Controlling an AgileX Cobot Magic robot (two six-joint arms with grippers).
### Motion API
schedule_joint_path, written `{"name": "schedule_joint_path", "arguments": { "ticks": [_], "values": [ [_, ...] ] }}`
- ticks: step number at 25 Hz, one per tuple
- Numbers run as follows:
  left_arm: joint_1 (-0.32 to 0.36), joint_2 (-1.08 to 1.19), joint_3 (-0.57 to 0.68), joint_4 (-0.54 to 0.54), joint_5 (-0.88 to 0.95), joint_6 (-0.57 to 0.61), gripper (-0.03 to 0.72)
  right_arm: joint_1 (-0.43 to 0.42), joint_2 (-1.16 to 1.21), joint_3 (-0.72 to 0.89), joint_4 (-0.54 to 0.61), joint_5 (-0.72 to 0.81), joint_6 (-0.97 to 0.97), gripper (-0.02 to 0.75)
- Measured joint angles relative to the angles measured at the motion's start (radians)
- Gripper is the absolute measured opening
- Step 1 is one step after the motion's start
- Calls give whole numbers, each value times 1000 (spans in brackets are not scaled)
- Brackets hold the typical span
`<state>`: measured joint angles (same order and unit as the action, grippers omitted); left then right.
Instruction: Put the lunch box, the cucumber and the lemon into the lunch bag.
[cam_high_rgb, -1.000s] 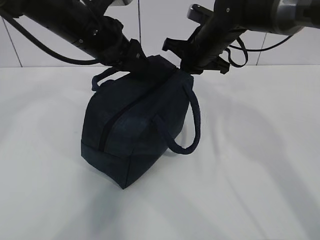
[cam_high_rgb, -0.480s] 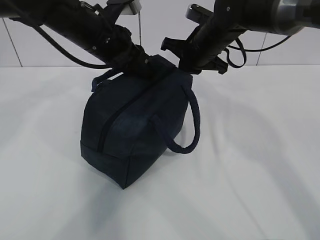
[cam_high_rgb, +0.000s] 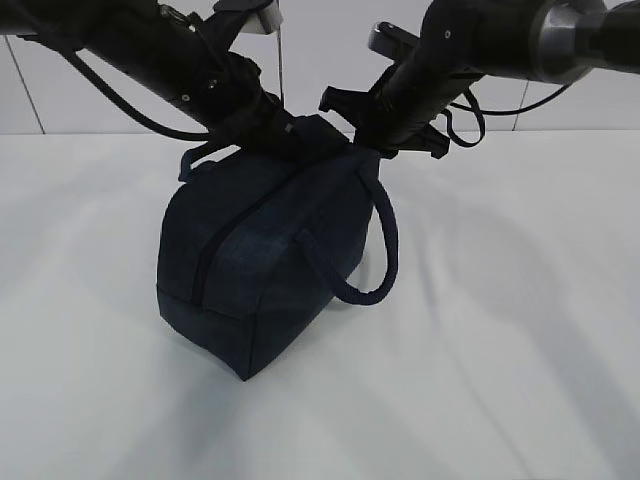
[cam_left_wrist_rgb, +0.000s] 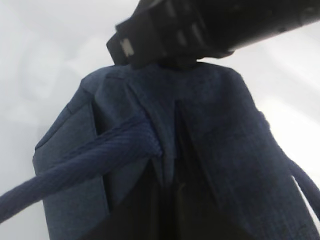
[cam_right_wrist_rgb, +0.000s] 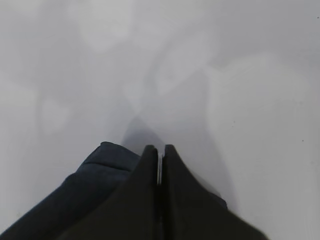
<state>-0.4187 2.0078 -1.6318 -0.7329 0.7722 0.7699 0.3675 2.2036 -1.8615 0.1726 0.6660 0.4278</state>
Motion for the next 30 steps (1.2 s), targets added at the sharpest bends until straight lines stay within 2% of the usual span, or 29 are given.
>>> {"name": "schedule_joint_path", "arguments": {
  "ticks": [25, 30],
  "values": [
    [0, -10, 0, 21, 45, 0, -8, 0, 45, -2, -4, -2, 0, 0],
    [0, -10, 0, 21, 50, 0, -8, 0, 47, -32, -13, 35, -32, 0]
  ]
}}
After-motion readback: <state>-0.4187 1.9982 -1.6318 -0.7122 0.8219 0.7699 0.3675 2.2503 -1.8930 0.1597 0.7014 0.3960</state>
